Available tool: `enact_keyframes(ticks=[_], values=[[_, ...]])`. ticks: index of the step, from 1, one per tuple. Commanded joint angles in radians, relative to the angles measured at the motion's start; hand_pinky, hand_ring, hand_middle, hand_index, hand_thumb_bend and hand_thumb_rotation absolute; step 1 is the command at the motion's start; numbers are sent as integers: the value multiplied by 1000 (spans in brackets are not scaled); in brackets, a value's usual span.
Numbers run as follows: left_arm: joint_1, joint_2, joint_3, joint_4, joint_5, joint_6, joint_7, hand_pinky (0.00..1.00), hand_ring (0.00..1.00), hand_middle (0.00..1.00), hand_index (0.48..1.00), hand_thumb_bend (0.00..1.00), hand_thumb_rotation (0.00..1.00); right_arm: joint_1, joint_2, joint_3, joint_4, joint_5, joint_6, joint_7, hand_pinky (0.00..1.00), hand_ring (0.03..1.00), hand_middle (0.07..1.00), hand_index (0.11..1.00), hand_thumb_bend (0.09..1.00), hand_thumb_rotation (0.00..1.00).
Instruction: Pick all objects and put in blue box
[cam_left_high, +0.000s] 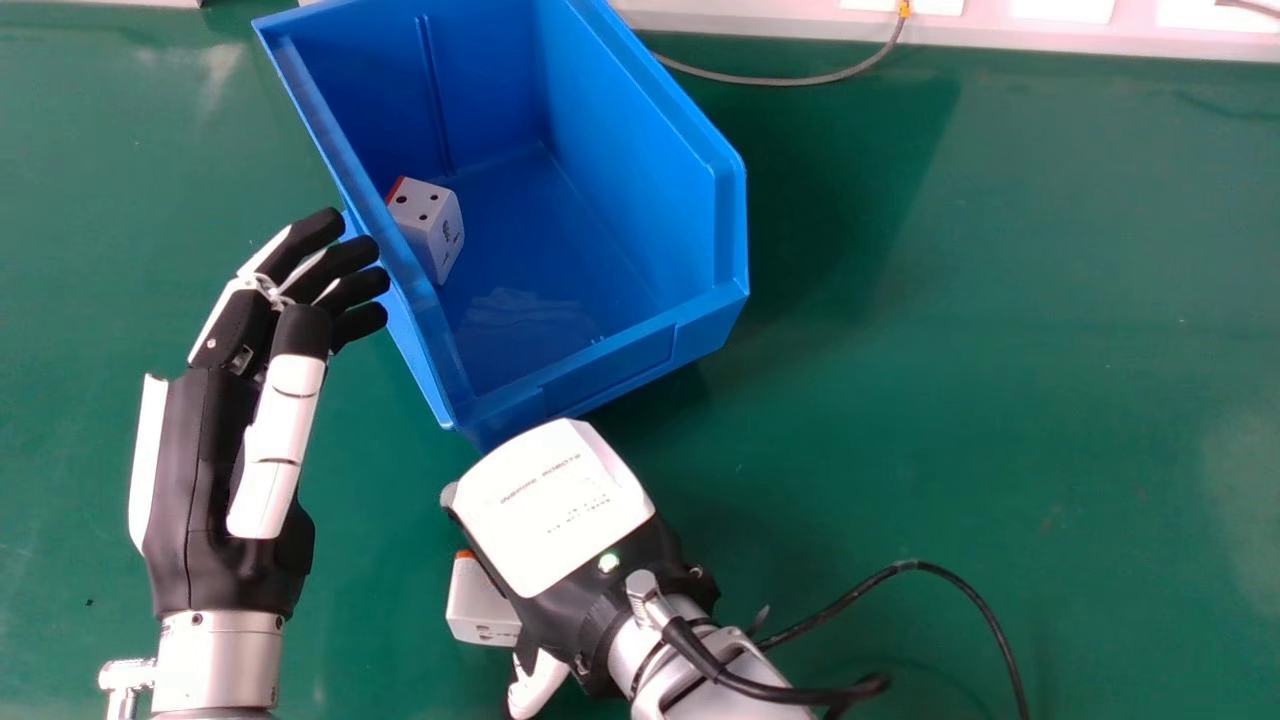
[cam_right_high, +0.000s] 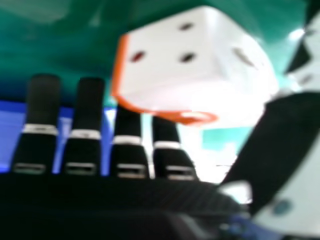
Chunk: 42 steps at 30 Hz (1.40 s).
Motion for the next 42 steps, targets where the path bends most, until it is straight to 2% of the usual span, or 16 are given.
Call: enact_keyframes(ticks=[1, 7, 10, 11, 13, 19, 20, 23, 24, 25, 28, 30, 31, 34, 38, 42], values=[[-4, 3, 0, -7, -6, -25, -9, 761, 770, 786, 793, 710, 729, -1, 11, -22, -7, 45, -4, 12, 449, 580, 685, 737, 724, 264], [-3, 4, 0, -7, -18, -22, -18, 761, 770, 786, 793, 710, 729, -8, 0, -46, -26, 128, -18, 23, 449, 580, 685, 737, 724, 264], [0, 3, -1, -16, -16, -16, -16, 761, 770, 786, 793, 710, 729, -8, -7, -50, -30, 143, -28, 2, 449, 580, 685, 737, 724, 264], [1, 1, -2, -20, -10, -15, -12, 759, 769, 785, 792, 712, 729, -7, -8, -55, -35, 157, -35, -10, 408, 535, 631, 693, 683, 211], [0, 0, -3, -25, -6, -15, -9, 759, 769, 785, 792, 712, 729, -3, -7, -64, -38, 184, -43, -35, 408, 535, 631, 693, 683, 211], [0, 2, -3, -24, -11, -12, -12, 759, 769, 785, 792, 712, 729, -1, -6, -61, -36, 205, -52, -78, 408, 535, 631, 693, 683, 211], [-1, 3, -2, -22, -9, -15, -12, 759, 769, 785, 792, 715, 728, -3, -6, -60, -35, 209, -53, -79, 361, 481, 585, 658, 650, 169], [-1, 2, -1, -22, -14, -13, -13, 759, 769, 785, 792, 715, 728, -5, -7, -59, -34, 214, -56, -86, 361, 481, 585, 658, 650, 169], [0, 2, -1, -24, -13, -13, -11, 759, 769, 785, 792, 715, 728, -6, -8, -58, -34, 216, -57, -86, 361, 481, 585, 658, 650, 169], [1, 1, -1, -26, -13, -13, -11, 760, 770, 785, 792, 717, 727, -8, -8, -56, -33, 215, -55, -86, 322, 438, 546, 627, 624, 135], [2, 1, -2, -31, -15, -6, -10, 760, 770, 785, 792, 717, 727, -11, -7, -50, -31, 211, -49, -84, 322, 438, 546, 627, 624, 135], [0, 1, -1, -27, -13, -14, -10, 760, 770, 785, 792, 717, 727, -10, -3, -51, -29, 217, -48, -87, 322, 438, 546, 627, 624, 135], [0, 1, -1, -27, -12, -14, -10, 760, 770, 785, 792, 717, 727, -11, -3, -49, -29, 213, -47, -84, 293, 406, 517, 604, 604, 108], [1, -1, -1, -32, -8, -10, -4, 760, 770, 785, 792, 717, 727, -10, -4, -48, -29, 217, -51, -91, 293, 406, 517, 604, 604, 108], [2, 4, -3, -32, -17, -8, -9, 760, 770, 785, 792, 717, 727, -9, -8, -49, -34, 218, -54, -101, 293, 406, 517, 604, 604, 108], [3, 5, -2, -33, -14, -6, -6, 759, 769, 784, 792, 716, 727, -8, -5, -50, -34, 221, -51, -99, 269, 380, 493, 586, 587, 86]])
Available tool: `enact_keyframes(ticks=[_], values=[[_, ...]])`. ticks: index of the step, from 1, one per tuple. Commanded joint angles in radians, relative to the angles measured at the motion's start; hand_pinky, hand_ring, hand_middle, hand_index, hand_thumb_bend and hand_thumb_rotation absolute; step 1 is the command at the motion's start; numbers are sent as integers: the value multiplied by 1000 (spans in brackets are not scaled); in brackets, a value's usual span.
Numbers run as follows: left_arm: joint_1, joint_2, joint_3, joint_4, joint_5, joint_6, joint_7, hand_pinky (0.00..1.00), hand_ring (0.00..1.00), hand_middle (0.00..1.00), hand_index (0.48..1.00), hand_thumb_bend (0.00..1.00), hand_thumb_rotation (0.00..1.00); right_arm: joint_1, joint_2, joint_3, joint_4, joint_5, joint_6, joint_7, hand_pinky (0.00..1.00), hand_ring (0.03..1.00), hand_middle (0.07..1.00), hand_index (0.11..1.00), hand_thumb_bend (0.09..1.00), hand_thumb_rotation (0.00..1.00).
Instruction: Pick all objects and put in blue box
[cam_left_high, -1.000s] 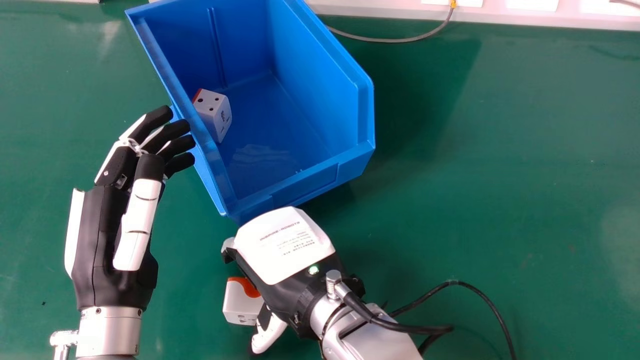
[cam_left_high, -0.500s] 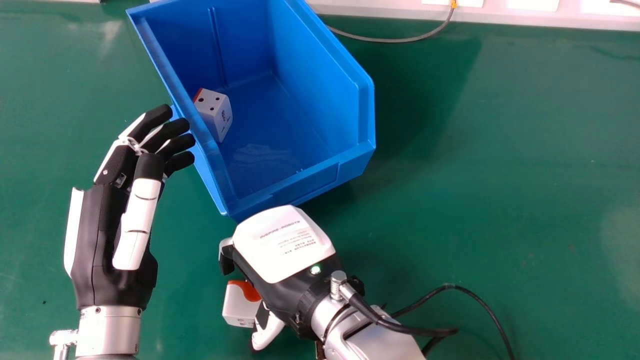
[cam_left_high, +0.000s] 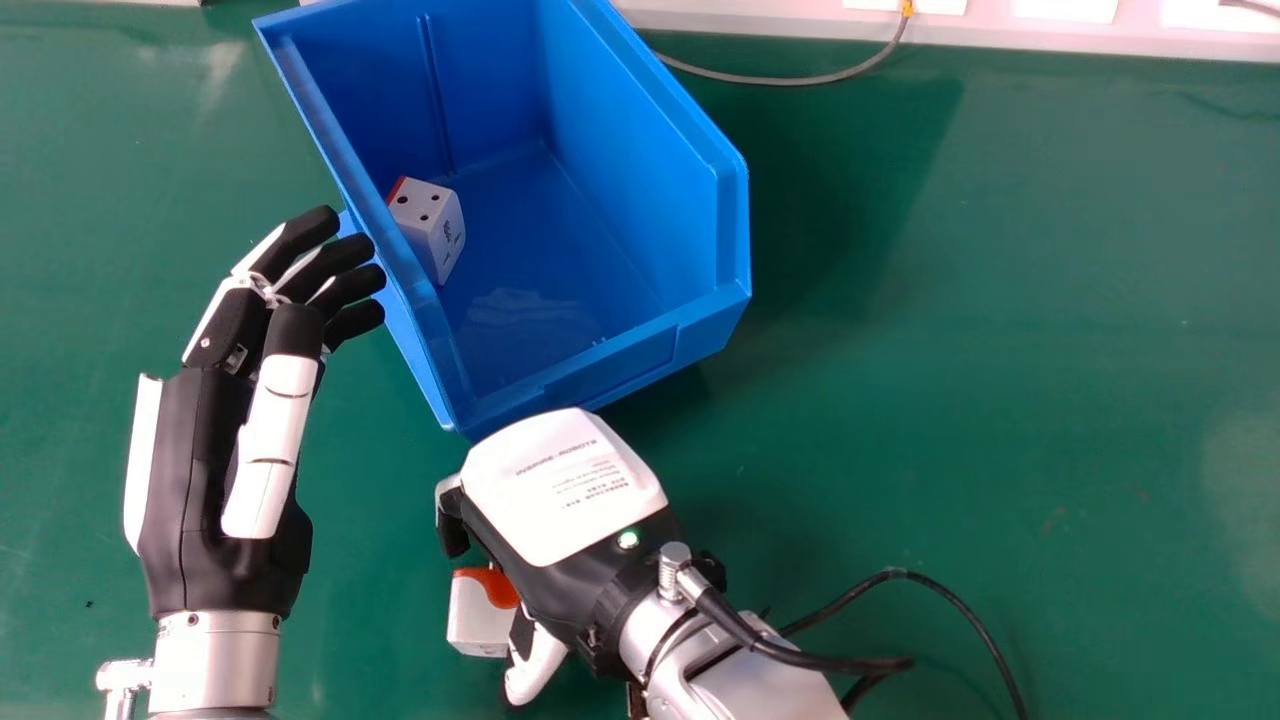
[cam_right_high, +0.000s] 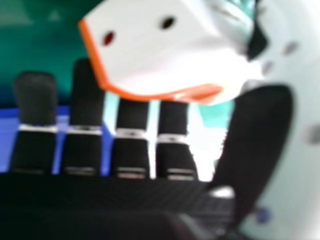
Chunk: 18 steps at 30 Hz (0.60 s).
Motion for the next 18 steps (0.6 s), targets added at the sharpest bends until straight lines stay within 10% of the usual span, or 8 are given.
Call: enact_keyframes(ticks=[1, 18], values=[[1, 4, -1, -22, 4, -7, -1, 759, 769, 784, 792, 716, 727, -4, 4, 0, -25, 5, -4, -14, 269, 380, 493, 586, 587, 86], [4, 4, -2, -15, 4, -17, -6, 760, 770, 784, 793, 716, 727, 90, -136, -95, -316, 14, -50, -17, 232, 338, 457, 558, 564, 55]])
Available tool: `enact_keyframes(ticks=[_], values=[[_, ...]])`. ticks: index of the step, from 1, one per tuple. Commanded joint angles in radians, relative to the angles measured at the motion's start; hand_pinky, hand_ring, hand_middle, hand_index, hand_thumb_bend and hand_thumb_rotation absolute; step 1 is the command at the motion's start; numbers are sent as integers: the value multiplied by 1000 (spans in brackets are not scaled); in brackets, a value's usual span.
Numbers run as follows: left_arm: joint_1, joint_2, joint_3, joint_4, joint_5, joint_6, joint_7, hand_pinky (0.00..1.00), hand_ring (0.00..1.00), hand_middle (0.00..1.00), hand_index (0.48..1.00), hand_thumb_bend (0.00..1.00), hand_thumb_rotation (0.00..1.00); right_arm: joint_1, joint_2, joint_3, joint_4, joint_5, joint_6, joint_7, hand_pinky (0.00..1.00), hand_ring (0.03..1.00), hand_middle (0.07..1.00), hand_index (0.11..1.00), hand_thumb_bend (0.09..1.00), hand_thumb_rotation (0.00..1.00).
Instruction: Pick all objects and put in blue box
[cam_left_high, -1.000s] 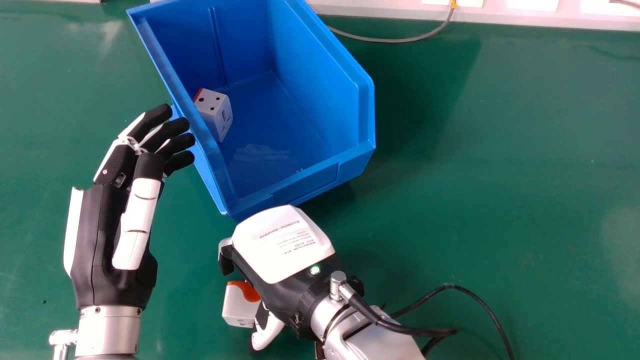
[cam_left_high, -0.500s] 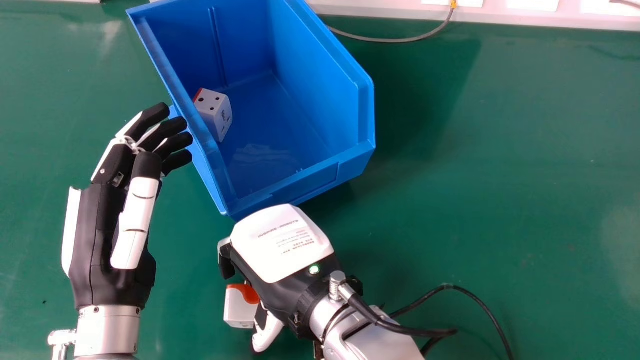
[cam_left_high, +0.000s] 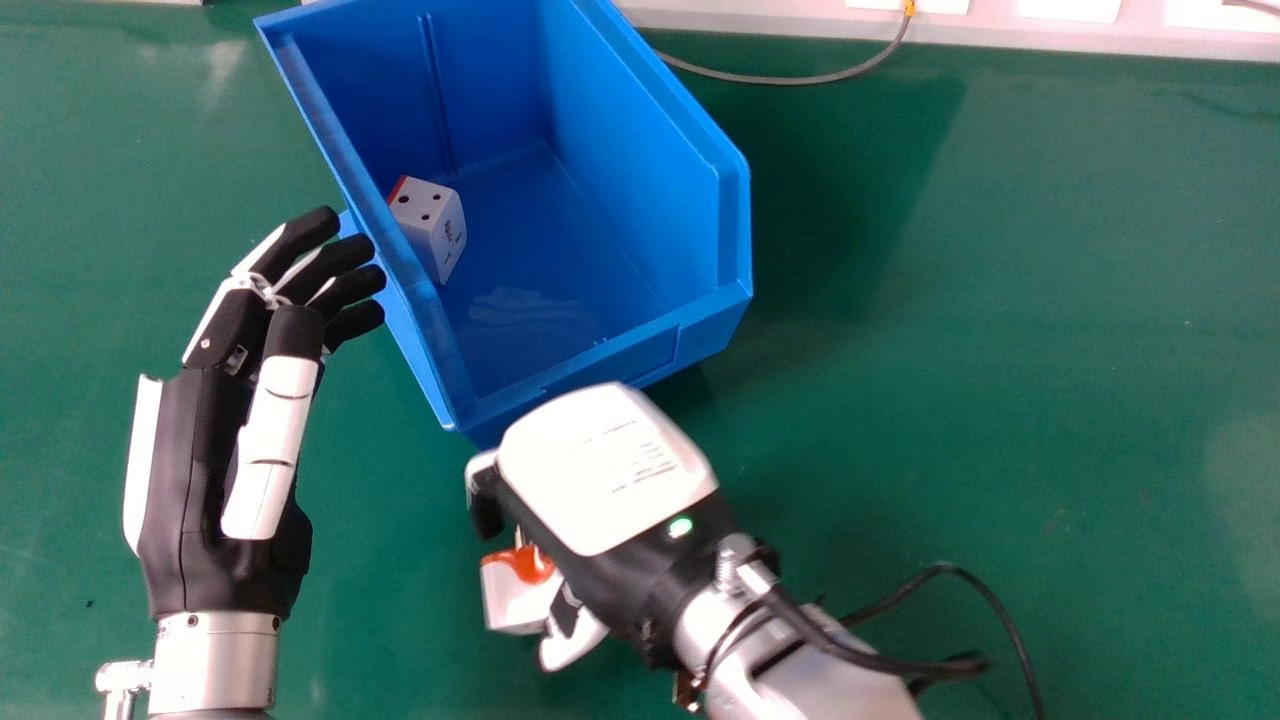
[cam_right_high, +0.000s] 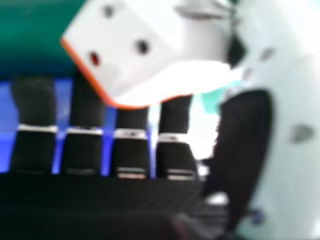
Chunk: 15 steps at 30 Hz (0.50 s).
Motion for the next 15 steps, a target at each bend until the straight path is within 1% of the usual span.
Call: enact_keyframes(ticks=[1, 2, 4, 6, 8, 12, 15], values=[[1, 5, -2, -15, 5, -17, -6, 760, 770, 784, 793, 716, 727, 23, -20, -31, -75, 16, -29, -38, 232, 338, 457, 558, 564, 55], [3, 5, -2, -17, 2, -12, -7, 760, 770, 784, 793, 716, 727, 32, -34, -45, -102, 25, -40, -32, 232, 338, 457, 558, 564, 55], [4, 6, -1, -17, -2, -13, -10, 760, 770, 784, 793, 716, 727, 55, -59, -73, -156, 44, -65, -30, 232, 338, 457, 558, 564, 55], [10, 7, -3, -34, 1, -6, -8, 760, 770, 784, 793, 718, 727, 87, -77, -103, -215, 74, -86, -31, 218, 325, 444, 547, 555, 44], [12, 6, -5, -43, -3, -2, -11, 760, 770, 784, 793, 718, 727, 106, -89, -124, -252, 89, -99, -23, 218, 325, 444, 547, 555, 44], [11, 2, -4, -46, 3, -2, -6, 760, 770, 784, 793, 718, 727, 120, -95, -154, -288, 92, -119, -17, 218, 325, 444, 547, 555, 44], [11, 1, -4, -49, 4, 4, -2, 760, 770, 784, 793, 718, 727, 124, -88, -159, -286, 90, -129, -16, 218, 325, 444, 547, 555, 44]])
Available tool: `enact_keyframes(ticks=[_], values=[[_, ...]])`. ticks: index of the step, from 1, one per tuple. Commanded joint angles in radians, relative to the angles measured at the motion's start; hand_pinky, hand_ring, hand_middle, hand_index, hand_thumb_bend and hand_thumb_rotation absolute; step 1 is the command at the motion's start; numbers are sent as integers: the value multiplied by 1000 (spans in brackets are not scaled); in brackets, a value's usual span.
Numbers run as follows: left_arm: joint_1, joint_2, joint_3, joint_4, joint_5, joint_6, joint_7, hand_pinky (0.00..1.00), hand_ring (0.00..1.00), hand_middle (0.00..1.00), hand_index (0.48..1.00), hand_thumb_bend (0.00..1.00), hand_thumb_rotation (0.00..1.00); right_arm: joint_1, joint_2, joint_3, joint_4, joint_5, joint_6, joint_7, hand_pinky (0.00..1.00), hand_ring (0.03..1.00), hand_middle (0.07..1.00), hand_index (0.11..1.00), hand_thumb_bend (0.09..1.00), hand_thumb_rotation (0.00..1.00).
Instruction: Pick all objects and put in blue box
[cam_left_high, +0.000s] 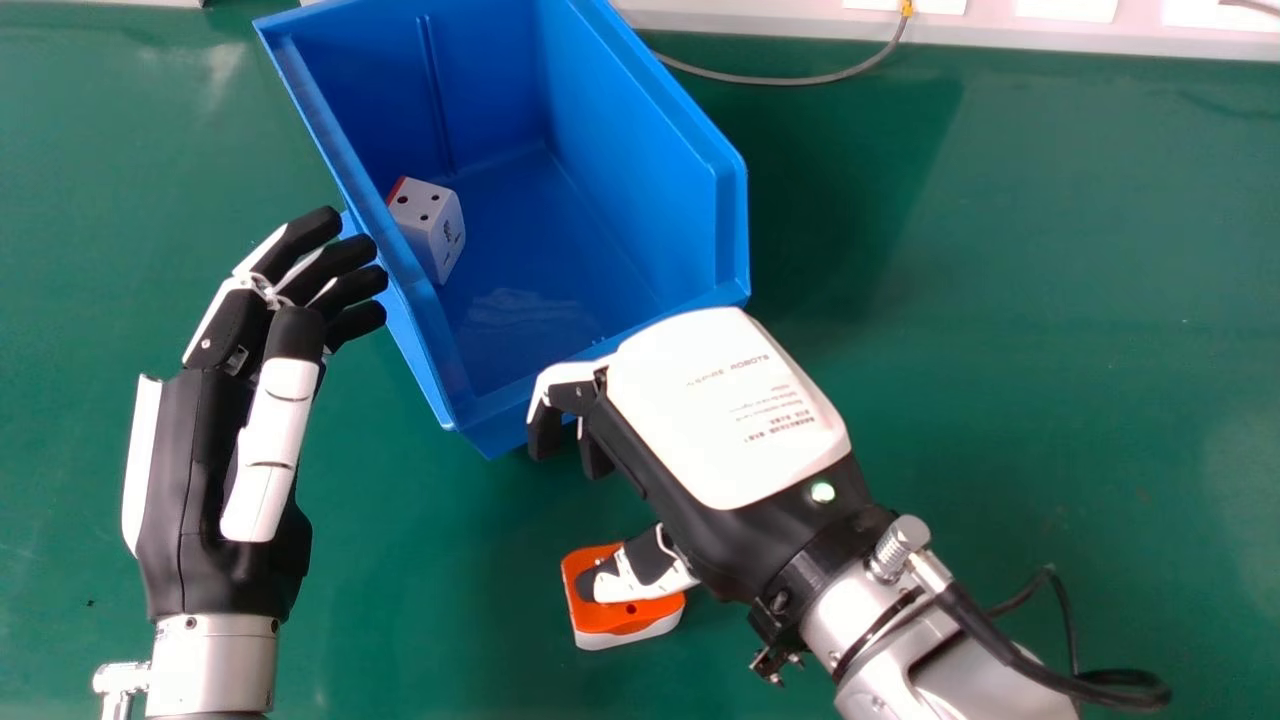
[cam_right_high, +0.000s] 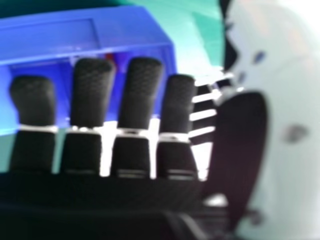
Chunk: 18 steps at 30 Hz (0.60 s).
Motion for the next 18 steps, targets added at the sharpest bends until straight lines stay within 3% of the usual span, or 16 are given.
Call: enact_keyframes(ticks=[1, 10, 12, 14, 18], values=[[2, 2, -3, -27, 2, -5, -2, 760, 770, 784, 793, 718, 727, 2, 10, -10, -32, 2, -17, 2, 218, 325, 444, 547, 555, 44], [4, 9, 1, -22, 2, -8, -4, 756, 768, 783, 791, 714, 727, 8, 29, -12, -27, -12, -22, 35, 207, 309, 433, 537, 548, 35], [0, 10, 4, -9, -2, -15, -9, 756, 768, 783, 791, 714, 727, 2, 16, -6, -40, -78, -11, 78, 207, 309, 433, 537, 548, 35], [-2, 11, 6, -5, -2, -12, -9, 756, 768, 783, 791, 714, 727, -13, 0, -2, -85, -171, 5, 243, 207, 309, 433, 537, 548, 35], [0, 12, 6, -16, -4, -3, -11, 754, 766, 782, 790, 707, 727, -48, -7, -9, -155, -274, -3, 504, 196, 295, 424, 530, 543, 28]])
